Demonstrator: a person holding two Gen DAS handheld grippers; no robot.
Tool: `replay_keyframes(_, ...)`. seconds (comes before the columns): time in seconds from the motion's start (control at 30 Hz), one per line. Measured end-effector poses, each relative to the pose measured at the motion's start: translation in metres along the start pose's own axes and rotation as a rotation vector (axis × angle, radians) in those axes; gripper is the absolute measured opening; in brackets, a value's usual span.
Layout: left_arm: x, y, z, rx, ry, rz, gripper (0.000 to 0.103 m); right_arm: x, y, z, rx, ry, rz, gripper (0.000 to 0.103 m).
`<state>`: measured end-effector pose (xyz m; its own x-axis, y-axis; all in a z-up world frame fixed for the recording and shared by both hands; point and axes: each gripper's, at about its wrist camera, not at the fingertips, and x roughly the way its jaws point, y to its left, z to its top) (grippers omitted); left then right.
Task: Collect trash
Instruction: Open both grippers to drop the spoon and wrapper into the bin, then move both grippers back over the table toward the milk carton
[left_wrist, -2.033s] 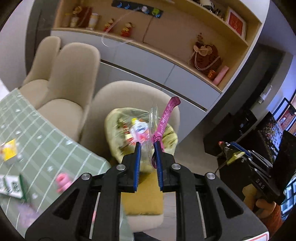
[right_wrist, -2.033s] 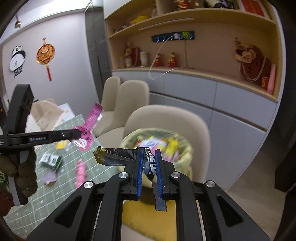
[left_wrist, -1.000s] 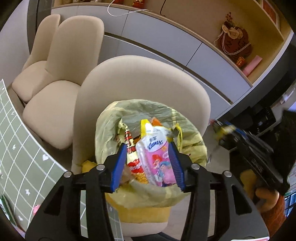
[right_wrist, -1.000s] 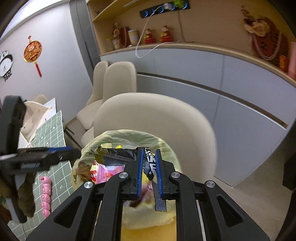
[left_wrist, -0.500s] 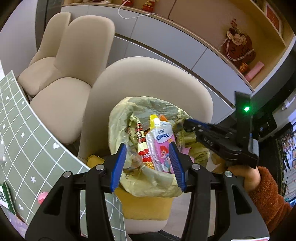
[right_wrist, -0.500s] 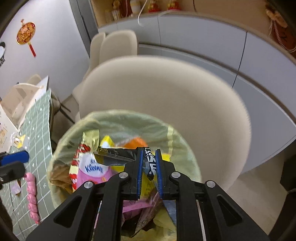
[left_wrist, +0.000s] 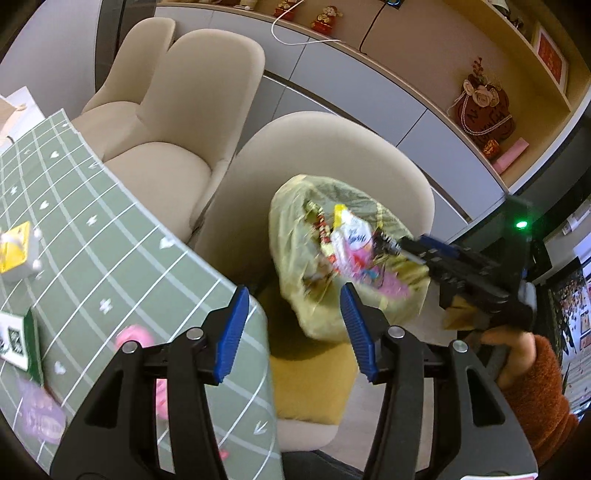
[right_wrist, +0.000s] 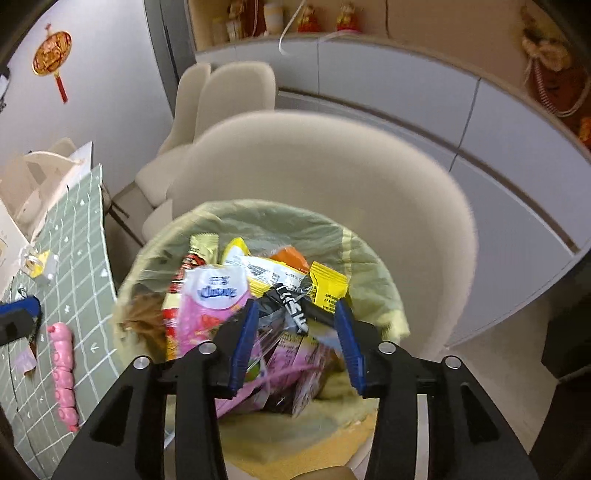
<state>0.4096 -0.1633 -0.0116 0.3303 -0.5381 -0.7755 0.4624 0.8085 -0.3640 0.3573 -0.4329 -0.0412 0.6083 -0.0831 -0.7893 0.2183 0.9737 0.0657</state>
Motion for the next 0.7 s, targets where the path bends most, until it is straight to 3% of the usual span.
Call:
replay_keyframes(0.23,-0.035,0.024,-0.03,0.039,-0.005,0.016,0.05,-0.051,0.027,-0.025,0.055,-0.079,-0.029,0.045)
replay_keyframes(0.4,-0.062,0.05,-0.049,0.094,-0.017,0.021,0.05,-0.065,0.065,-0.059,0.071,-0.077,-0.016,0.045)
replay_keyframes(0.7,-0.092,0.147,-0.082,0.139,0.011,0.057,0.05,-0.069,0.148,-0.124,0.1,-0.018,-0.009,0.053)
